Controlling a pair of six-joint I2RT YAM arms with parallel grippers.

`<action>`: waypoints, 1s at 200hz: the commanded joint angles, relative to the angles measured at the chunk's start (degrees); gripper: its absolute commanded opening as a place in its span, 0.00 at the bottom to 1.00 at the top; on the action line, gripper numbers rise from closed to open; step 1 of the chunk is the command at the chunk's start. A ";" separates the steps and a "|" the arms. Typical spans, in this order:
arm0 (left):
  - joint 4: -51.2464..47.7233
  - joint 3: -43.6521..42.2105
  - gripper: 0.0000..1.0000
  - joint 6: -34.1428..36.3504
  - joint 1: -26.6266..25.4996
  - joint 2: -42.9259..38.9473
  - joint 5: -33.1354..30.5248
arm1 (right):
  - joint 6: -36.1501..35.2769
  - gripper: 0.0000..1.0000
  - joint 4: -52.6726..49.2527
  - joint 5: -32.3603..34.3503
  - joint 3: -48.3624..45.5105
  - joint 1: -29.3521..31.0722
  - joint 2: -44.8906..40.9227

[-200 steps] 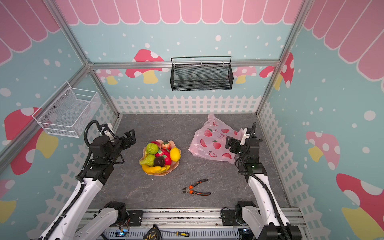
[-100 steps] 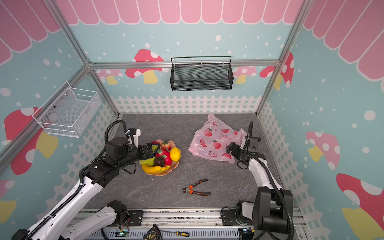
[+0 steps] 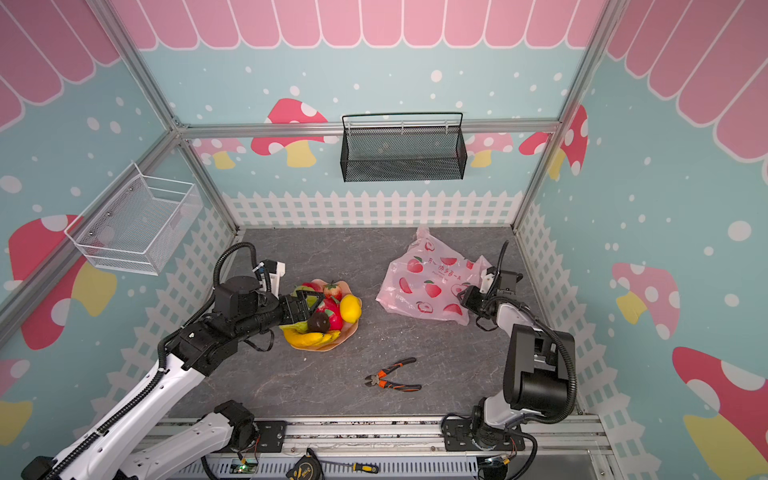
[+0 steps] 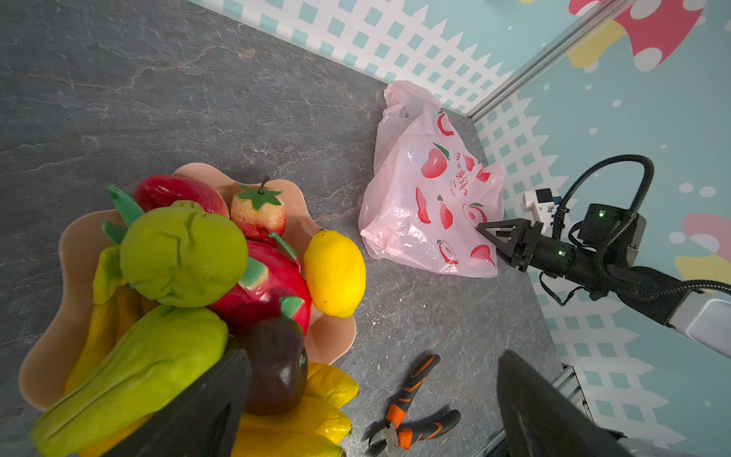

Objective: Place the fruits into the plastic bag

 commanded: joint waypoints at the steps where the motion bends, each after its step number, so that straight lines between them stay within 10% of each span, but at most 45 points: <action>1: -0.74 2.90 0.97 0.37 -0.25 1.35 1.07 | -0.69 0.16 2.45 -1.67 1.72 -0.09 -0.07; 121: 6.50 10.03 0.96 2.73 -0.24 11.77 2.80 | -18.35 0.00 7.51 18.33 23.72 3.01 -19.72; 200: 8.87 8.37 0.96 3.81 -0.16 12.11 -1.90 | -49.18 0.06 22.04 45.40 -11.00 46.52 -33.31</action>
